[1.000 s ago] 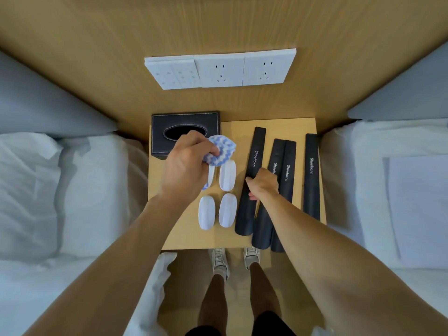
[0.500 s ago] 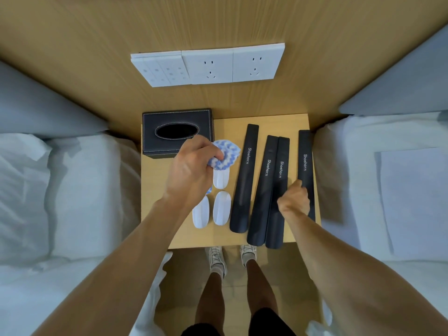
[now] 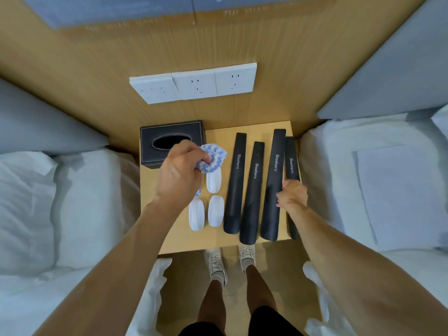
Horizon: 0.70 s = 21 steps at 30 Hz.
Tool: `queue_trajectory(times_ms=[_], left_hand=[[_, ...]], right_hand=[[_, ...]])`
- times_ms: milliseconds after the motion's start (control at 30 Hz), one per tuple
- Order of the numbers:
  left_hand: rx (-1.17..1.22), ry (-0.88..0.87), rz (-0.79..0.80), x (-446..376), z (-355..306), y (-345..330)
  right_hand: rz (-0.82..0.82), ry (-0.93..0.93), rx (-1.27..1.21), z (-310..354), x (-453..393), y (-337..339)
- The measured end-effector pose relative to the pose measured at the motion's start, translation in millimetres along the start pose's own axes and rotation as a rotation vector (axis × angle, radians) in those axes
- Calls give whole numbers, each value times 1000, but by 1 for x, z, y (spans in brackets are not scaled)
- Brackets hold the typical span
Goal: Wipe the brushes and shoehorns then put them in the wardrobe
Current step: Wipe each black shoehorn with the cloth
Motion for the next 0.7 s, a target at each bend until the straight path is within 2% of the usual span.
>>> queue_trajectory(times_ms=[167, 367, 567, 700], left_hand=[[36, -58, -56, -13, -40, 25], [56, -86, -151, -26, -80, 75], [87, -185, -295, -38, -120, 141], [102, -254, -396, -45, -146, 189]], right_hand=[[-87, 113, -187, 22, 22, 57], [-187, 348, -446, 77, 68, 134], [-251, 616, -659, 140, 137, 207], [-172, 783, -799, 177, 185, 240]])
Point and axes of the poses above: each hand's wrist, its own x-axis away from the middle knuckle, its own y-axis out of the back of the hand, z = x × y, the point moved 6 cm from there along -x, towards the middle knuckle, and after that the axes turned 12 degrees about -z, right-handed, at the moved point
